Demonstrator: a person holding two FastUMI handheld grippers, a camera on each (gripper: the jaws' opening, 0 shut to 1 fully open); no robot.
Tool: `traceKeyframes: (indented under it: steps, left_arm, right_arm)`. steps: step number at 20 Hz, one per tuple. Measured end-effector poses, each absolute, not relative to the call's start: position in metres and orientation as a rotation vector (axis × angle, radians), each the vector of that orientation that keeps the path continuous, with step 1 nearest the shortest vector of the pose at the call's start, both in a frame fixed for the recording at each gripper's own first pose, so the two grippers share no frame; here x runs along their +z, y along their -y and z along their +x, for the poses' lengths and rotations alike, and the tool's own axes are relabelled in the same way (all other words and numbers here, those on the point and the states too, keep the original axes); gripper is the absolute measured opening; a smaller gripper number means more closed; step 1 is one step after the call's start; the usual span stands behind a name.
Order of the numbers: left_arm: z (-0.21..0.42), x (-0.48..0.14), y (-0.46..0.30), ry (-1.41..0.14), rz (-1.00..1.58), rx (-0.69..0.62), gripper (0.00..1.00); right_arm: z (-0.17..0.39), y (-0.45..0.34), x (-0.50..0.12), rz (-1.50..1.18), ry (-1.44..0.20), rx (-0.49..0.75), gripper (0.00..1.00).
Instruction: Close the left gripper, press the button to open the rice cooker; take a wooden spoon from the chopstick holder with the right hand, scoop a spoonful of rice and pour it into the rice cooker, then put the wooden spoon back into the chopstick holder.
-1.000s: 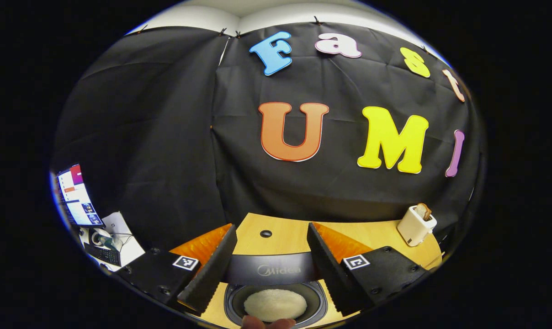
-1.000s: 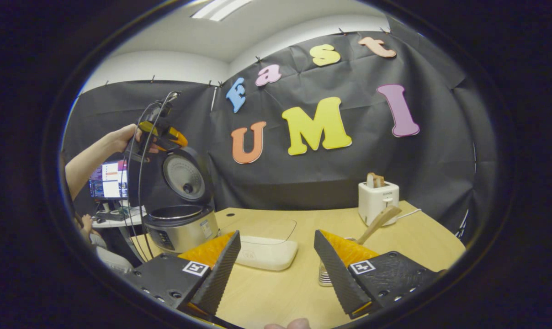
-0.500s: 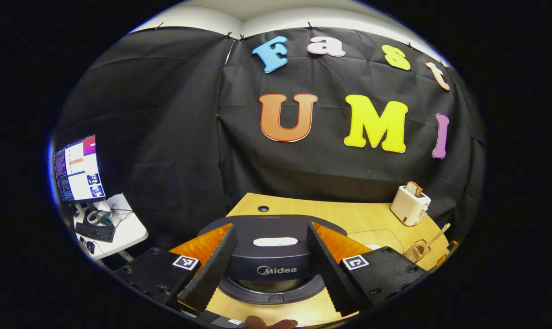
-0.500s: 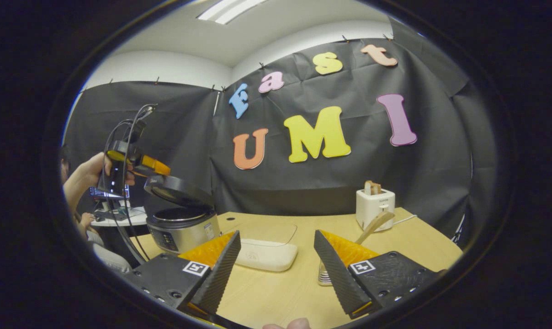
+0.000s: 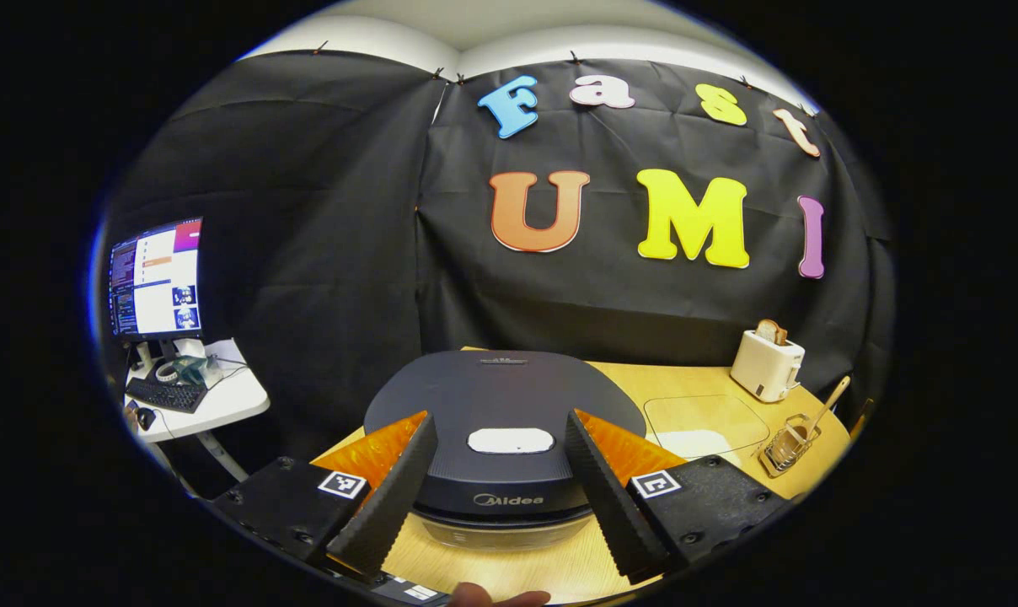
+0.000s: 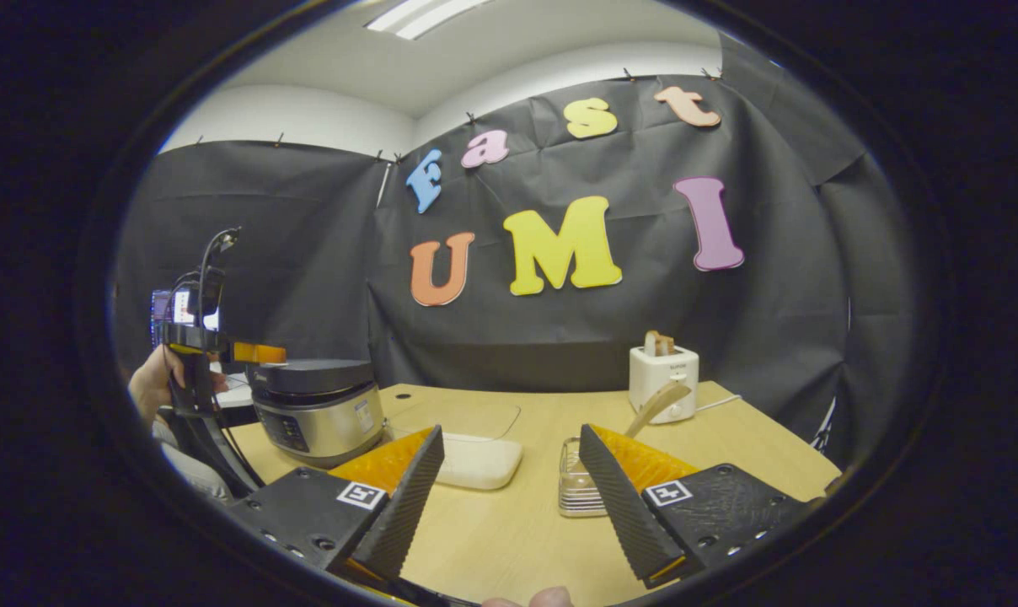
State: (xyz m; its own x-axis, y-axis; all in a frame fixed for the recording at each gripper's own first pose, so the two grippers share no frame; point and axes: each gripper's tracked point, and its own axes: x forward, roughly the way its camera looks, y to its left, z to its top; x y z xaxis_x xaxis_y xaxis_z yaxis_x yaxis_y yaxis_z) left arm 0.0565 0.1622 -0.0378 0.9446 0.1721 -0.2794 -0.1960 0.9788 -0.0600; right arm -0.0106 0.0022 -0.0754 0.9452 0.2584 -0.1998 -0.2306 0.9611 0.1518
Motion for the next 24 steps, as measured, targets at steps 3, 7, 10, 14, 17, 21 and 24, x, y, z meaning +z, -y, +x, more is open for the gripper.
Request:
traceKeyframes:
  steps: [3, 7, 10, 14, 17, 21, 24]
  left_arm:
    - [0.056, -0.048, -0.162, -0.280, -0.082, 0.190, 0.98]
    - [0.052, -0.054, -0.164, -0.233, -0.015, 0.208, 0.96]
    - [0.056, -0.055, -0.165, -0.229, -0.003, 0.207, 0.90]
    - [0.055, -0.051, -0.165, -0.232, -0.002, 0.210, 0.90]
    - [0.052, -0.031, -0.159, -0.202, -0.067, 0.233, 0.96]
    - [0.048, 0.008, -0.119, -0.074, -0.106, 0.191, 0.95]
    - [0.039, 0.011, -0.079, -0.048, -0.077, 0.140, 0.97]
  right_arm:
    - [-0.013, -0.007, -0.079, 0.125, -0.231, 0.262, 0.96]
    - [-0.012, -0.013, -0.083, 0.143, -0.231, 0.269, 0.92]
    - [-0.011, -0.016, -0.085, 0.137, -0.237, 0.275, 0.96]
    - [-0.004, -0.004, -0.076, 0.118, -0.214, 0.236, 0.95]
    - [0.003, 0.002, -0.058, 0.121, -0.165, 0.210, 0.96]
    - [0.011, 0.011, -0.041, 0.125, -0.101, 0.144, 0.95]
    - [0.011, 0.010, -0.046, 0.131, -0.115, 0.137, 1.00]
